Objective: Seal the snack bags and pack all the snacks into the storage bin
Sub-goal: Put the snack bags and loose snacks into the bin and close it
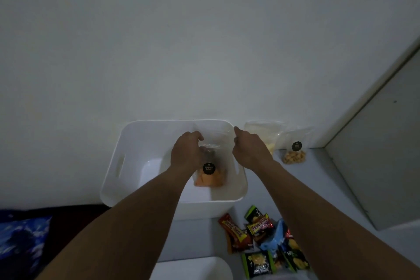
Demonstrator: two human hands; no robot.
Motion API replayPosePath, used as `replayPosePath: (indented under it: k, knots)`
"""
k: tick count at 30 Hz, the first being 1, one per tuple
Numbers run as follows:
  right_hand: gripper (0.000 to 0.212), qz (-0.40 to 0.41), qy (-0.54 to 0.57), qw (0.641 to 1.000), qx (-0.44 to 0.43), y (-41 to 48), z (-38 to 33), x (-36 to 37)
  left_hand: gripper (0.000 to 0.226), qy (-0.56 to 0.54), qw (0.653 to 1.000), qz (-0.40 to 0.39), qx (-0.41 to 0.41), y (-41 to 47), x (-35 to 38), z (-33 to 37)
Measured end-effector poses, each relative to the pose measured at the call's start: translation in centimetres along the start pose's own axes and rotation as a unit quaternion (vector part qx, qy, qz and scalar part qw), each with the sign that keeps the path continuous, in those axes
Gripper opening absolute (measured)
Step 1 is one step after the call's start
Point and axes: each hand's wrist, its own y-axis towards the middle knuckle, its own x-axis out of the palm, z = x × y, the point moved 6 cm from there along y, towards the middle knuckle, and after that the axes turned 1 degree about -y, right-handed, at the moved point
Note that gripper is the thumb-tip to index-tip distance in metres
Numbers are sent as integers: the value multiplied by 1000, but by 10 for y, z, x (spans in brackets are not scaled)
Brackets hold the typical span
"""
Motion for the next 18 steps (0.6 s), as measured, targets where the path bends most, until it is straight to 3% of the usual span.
replayPosePath:
  k: [3,8,18]
  knots:
    - [38,14,3,1000,-3,-6,-1,-10,32,15,999,26,28,-2,-15,16]
    - [45,25,-26,999,1,-16,15,-37,34,12,994,37,100,-4,-31,65]
    - [37,47,-55,996,43,-10,140,-86,39,123,973,6,197,4,18,183]
